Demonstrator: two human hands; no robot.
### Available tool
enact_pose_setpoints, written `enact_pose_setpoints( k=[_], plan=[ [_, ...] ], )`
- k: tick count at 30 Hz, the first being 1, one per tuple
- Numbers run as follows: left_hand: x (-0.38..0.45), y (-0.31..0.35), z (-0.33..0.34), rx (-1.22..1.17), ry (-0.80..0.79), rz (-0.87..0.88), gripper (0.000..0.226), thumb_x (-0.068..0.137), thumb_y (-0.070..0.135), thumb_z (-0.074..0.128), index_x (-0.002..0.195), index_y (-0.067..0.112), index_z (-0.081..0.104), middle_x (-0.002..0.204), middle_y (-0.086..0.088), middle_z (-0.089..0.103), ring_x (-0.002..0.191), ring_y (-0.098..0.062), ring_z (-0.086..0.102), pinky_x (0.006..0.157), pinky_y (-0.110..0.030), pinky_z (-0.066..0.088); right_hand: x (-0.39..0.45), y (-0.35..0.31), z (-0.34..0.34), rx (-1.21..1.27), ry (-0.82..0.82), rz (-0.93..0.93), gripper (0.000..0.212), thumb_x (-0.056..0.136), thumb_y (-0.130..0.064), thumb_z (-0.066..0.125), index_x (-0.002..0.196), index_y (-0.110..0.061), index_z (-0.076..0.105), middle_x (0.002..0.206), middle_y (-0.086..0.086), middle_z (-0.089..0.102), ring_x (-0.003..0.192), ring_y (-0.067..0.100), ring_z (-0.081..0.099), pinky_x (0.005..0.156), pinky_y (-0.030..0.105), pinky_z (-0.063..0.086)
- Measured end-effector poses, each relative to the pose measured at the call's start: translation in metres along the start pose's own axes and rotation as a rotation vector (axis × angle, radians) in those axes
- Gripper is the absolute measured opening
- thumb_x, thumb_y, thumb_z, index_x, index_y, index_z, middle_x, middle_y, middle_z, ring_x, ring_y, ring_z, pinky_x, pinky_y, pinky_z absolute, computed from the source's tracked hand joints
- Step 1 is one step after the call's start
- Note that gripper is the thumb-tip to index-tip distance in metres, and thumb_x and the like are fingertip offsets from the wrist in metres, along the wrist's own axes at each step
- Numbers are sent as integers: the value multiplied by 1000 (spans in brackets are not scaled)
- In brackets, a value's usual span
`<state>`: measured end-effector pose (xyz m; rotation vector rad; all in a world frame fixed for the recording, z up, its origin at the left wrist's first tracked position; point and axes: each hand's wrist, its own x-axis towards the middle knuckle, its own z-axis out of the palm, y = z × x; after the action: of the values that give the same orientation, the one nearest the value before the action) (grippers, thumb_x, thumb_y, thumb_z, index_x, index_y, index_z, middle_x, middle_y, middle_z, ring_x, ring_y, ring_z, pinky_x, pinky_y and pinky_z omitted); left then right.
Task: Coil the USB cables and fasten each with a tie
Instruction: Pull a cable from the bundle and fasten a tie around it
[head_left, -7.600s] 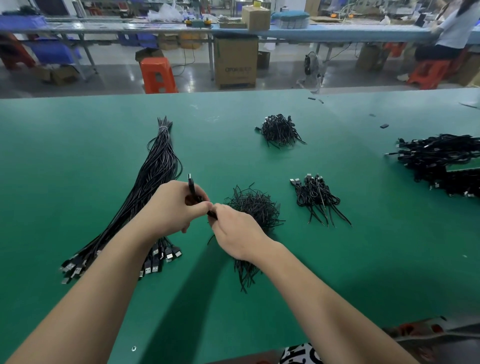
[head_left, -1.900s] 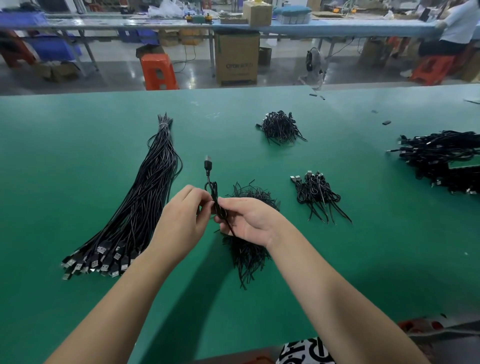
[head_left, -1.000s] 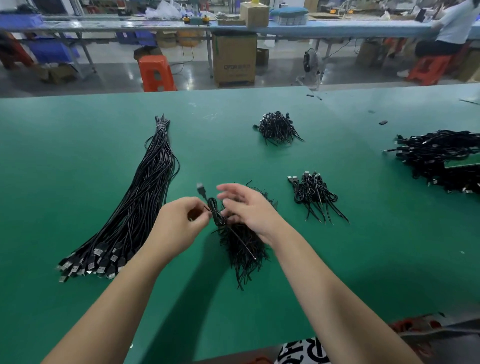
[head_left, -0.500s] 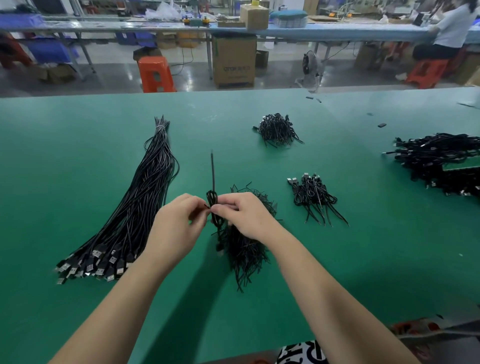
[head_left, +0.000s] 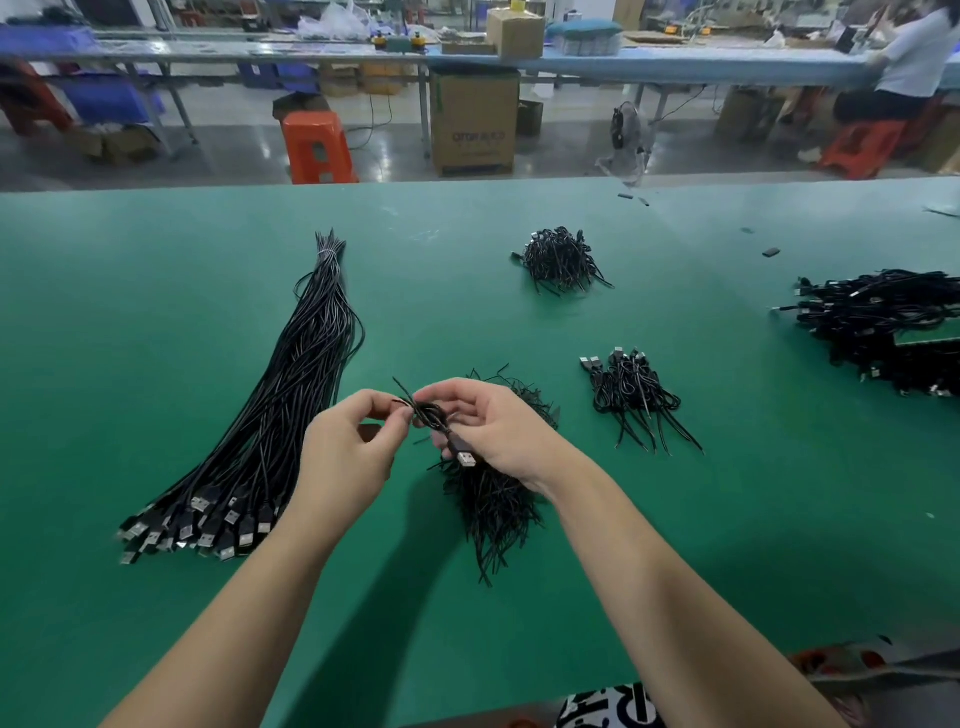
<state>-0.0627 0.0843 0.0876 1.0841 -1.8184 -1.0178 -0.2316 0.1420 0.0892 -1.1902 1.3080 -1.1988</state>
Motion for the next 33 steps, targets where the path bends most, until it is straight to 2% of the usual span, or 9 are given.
enact_pose_setpoints(
  k=[4, 9, 13, 16, 20, 22, 24, 29, 33],
  plan=[
    [-4, 1, 2, -96, -29, -70, 16, 93, 16, 68, 78, 20, 67, 44, 5, 51, 37, -8, 37, 37, -17, 29, 3, -2, 3, -175, 167, -29, 19, 85, -24, 80, 86, -43, 75, 84, 3, 65, 68, 16, 49, 66, 33, 44],
    [-8, 3, 2, 539, 134, 550, 8, 94, 11, 66, 86, 11, 67, 80, 3, 65, 57, -19, 55, 53, -32, 48, 4, -1, 3, -129, 137, 28, 17, 95, -30, 68, 81, -30, 77, 53, -7, 44, 56, 17, 39, 58, 31, 38],
    [-7, -13, 1, 747, 96, 843, 9, 92, 9, 63, 85, 6, 68, 84, -7, 67, 56, -28, 58, 52, -40, 51, 3, -1, 0, -208, 83, 106, 13, 97, -29, 66, 91, -26, 77, 51, -9, 49, 48, 13, 39, 55, 26, 40],
    [-7, -16, 0, 705, 67, 768, 7, 90, 11, 64, 85, 8, 68, 83, -4, 66, 57, -26, 59, 52, -37, 51, 3, 2, 1, -179, 89, 114, 18, 98, -25, 64, 115, -20, 65, 55, -6, 53, 50, 14, 43, 55, 26, 45],
    [-3, -11, 3, 356, -21, 265, 13, 94, 18, 66, 81, 21, 64, 65, 5, 63, 52, -8, 54, 51, -22, 44, 1, 3, 0, -296, 140, -30, 23, 100, -14, 55, 117, -28, 54, 75, -1, 60, 57, 15, 46, 62, 37, 52],
    [1, -12, 2, 91, -73, 18, 17, 94, 20, 66, 77, 24, 64, 55, -1, 63, 42, -5, 49, 43, -15, 36, -1, 3, -3, -439, 119, -163, 35, 94, -8, 60, 118, -34, 55, 91, -9, 62, 59, 14, 46, 63, 25, 48],
    [4, -13, -1, -28, -95, -67, 17, 94, 20, 67, 78, 23, 66, 52, -5, 63, 43, -8, 48, 43, -17, 35, -1, 4, -6, -538, 117, -258, 40, 89, -4, 64, 117, -33, 64, 102, -9, 59, 58, 7, 44, 65, 14, 40],
    [-2, -6, 4, 7, -31, 7, 14, 94, 17, 67, 81, 22, 65, 54, -2, 63, 43, -4, 50, 43, -15, 36, 3, 3, -1, -451, 191, -241, 17, 92, -14, 71, 106, -20, 77, 107, -11, 70, 91, 8, 65, 87, 26, 51],
    [-7, 4, 3, 350, 77, 454, 8, 92, 10, 68, 85, 11, 64, 75, 6, 60, 63, -11, 55, 60, -19, 44, 5, 1, 0, -249, 174, -49, 12, 97, -29, 64, 90, -31, 74, 58, -10, 60, 50, 4, 48, 58, 23, 42]
  ],
)
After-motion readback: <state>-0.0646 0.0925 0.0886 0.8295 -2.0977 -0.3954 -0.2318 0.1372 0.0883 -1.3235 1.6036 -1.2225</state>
